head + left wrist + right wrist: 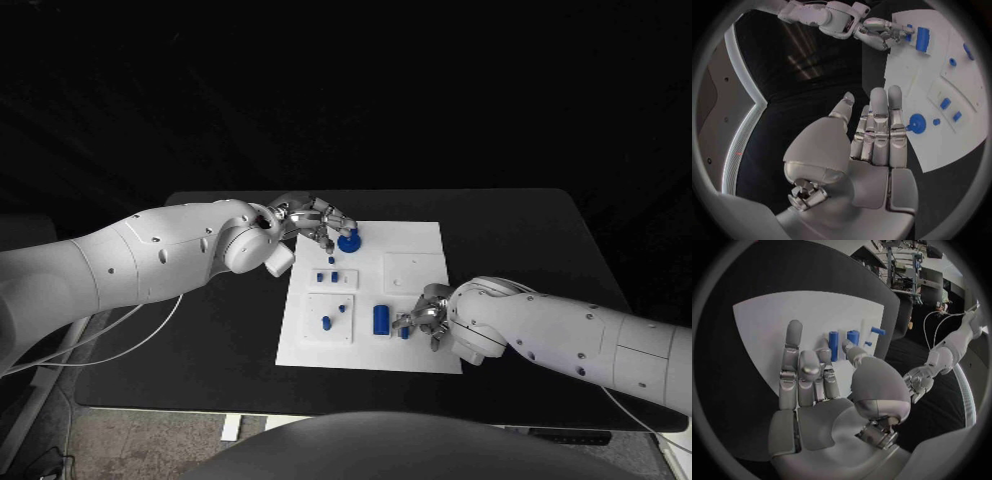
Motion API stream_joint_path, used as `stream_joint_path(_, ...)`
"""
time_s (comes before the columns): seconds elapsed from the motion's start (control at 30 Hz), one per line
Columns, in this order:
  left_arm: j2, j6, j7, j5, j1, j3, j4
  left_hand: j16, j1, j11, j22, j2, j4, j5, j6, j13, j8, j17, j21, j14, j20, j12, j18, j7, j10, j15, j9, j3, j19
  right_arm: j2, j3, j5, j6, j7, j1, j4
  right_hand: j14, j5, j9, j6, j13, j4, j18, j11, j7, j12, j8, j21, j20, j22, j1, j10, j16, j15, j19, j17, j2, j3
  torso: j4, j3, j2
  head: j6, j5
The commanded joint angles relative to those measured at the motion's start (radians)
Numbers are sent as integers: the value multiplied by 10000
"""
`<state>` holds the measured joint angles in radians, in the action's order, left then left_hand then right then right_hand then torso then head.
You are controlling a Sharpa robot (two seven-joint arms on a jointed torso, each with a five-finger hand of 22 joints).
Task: Assemble the parts on the task board
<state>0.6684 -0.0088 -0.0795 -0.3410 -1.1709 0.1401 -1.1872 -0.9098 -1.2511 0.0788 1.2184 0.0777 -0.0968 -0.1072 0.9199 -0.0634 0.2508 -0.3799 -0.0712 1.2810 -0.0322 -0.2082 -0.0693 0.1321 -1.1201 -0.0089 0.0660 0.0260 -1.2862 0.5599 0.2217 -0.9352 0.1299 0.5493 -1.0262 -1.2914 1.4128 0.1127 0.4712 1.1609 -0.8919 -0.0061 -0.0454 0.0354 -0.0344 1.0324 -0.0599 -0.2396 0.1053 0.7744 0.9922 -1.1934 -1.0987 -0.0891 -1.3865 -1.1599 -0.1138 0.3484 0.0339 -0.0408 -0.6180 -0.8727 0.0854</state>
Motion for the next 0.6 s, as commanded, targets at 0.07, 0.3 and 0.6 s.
stream_joint_path(0.07,-11,175,-15,-34,-15,-6,-24,32,-95,20,-9,15,17,43,-43,-3,58,-9,-45,46,6,-2,-20,2,41,-4,13,-44,38,27,-5,-122,59,-208,4,-76,-43,-84,27,-26,9,171,37,-27,-78,33,-40,5,-32,-29,4,74,34,47,-58,14,-145,-31,0,-5,-2,1,-3)
stream_joint_path(0.3,-8,193,-1,-36,-16,-6,-23,32,-95,20,-9,15,17,43,-43,-3,58,-9,-45,46,6,-2,-20,2,41,-4,13,-44,38,90,-6,-167,113,-222,3,-144,-40,-94,41,-27,7,242,37,-26,-80,38,-40,-2,-31,-43,37,69,33,44,-56,17,-166,-51,5,-3,-2,1,5)
stream_joint_path(0.6,-30,238,3,-59,-15,-5,13,32,-95,20,-9,15,17,43,-43,-3,58,-9,-45,46,6,-2,-20,2,41,-4,13,-44,38,162,-8,-182,152,-224,2,-221,-39,-97,49,-28,7,281,37,-26,-80,40,-39,-17,-30,-54,38,63,34,44,-60,20,-161,-62,7,10,-4,1,-20)
